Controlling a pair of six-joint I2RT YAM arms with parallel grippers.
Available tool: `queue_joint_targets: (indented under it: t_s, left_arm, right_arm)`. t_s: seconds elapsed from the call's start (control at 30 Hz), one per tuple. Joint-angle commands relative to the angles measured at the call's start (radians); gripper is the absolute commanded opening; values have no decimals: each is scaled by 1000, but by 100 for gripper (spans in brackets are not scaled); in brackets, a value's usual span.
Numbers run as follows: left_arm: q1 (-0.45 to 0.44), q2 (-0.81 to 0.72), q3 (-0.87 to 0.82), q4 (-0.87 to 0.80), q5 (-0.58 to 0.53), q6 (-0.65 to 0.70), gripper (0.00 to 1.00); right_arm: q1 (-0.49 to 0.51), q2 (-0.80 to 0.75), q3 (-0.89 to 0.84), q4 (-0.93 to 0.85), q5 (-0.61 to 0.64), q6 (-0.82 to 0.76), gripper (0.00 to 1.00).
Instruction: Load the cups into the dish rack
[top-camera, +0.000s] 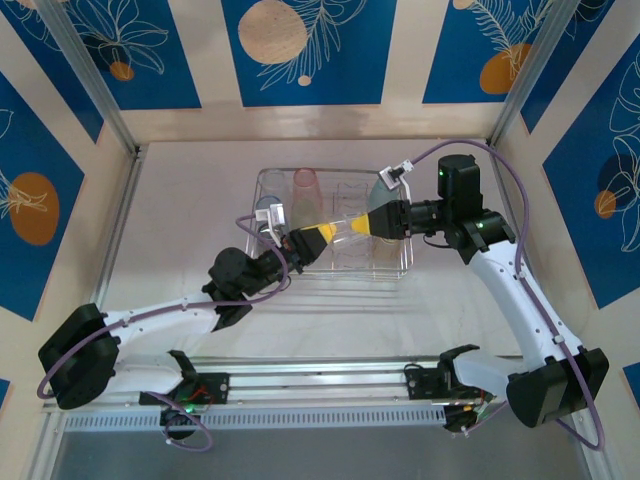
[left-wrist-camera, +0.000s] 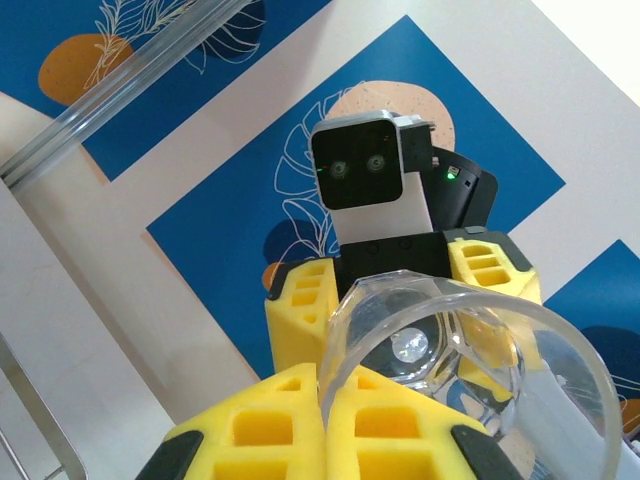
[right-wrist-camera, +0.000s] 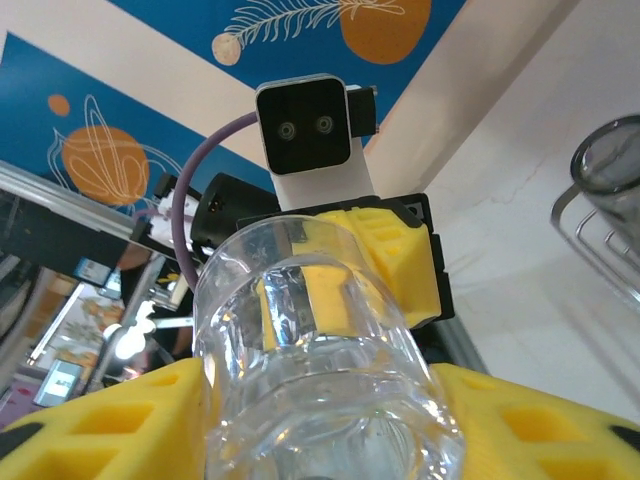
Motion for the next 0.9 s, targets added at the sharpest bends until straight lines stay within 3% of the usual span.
queue_joint_targets:
  t_s: [0.0, 0.07, 0.1, 0.13, 0.23, 0.3, 0.43, 0.63, 0.77, 0.87]
  left_arm:
    - [10, -5, 11, 24, 2, 21, 5]
    - [10, -5, 4, 24, 0, 25, 15]
    - [10, -6, -2, 24, -2, 30, 29]
    - [9, -3, -9, 20, -6, 32, 51]
    - [10, 2, -32, -22, -12, 46, 81]
    - [14, -5, -51, -81, -24, 67, 91]
    - [17, -51, -102, -231, -98, 108, 97]
    - [16, 0, -105, -170, -118, 130, 88]
    - [17, 35, -73, -180, -100, 153, 85]
    - [17, 28, -39, -294, -109, 198, 83]
  right_arm:
    - [6, 0, 16, -21, -29, 0, 41]
    - [3, 1, 18, -26, -28, 4, 22]
    - [2, 1, 21, -32, -27, 4, 8]
    - [1, 0, 23, -41, -17, 2, 1]
    - [-18, -8, 38, -90, 7, -13, 0]
    - [-50, -20, 55, -145, 49, -28, 0]
    - [-157, -49, 69, -237, 87, -50, 0]
    - [-162, -36, -8, -145, 97, 23, 0]
    - [-157, -12, -10, -221, 220, -43, 0]
    - [-157, 24, 13, -341, 349, -128, 0]
